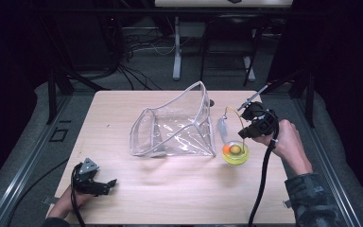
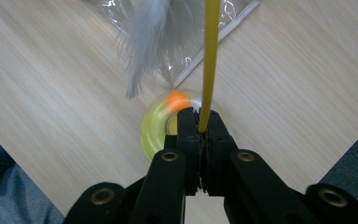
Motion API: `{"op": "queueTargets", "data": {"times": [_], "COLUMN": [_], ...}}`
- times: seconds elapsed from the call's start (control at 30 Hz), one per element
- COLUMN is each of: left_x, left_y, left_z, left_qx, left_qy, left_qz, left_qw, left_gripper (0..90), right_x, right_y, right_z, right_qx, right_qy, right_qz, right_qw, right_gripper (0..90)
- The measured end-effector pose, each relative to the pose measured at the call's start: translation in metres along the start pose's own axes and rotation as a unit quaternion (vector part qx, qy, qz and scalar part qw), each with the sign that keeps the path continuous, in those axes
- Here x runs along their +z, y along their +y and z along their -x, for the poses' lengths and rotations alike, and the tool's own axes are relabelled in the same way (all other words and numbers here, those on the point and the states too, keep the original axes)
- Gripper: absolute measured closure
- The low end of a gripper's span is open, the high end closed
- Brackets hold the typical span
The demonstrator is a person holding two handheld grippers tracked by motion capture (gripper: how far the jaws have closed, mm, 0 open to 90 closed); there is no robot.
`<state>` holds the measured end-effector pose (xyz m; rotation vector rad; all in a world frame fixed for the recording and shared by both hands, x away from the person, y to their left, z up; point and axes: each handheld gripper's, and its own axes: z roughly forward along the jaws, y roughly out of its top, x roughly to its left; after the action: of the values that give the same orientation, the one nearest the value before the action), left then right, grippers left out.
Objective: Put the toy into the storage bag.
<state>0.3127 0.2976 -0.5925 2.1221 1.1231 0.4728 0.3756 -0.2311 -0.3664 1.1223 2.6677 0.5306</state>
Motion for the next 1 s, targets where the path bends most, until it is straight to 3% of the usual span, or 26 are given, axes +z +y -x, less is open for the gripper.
{"op": "queueTargets", "data": {"times": [1.0], "left_x": [0.0], "left_y": [0.0], "left_z": [0.0], "left_qx": [0.0], "left_qy": [0.0], "left_qz": [0.0], "left_qw": [1.0], "left_gripper": [0.0], "right_x": [-0.024], "right_y": [0.029], "right_z": [0.004], "right_qx": [-0.016], "right_qy": [-0.009], "right_qz": [0.002], "right_qw": [0.9998], "right_gripper": [87.8]}}
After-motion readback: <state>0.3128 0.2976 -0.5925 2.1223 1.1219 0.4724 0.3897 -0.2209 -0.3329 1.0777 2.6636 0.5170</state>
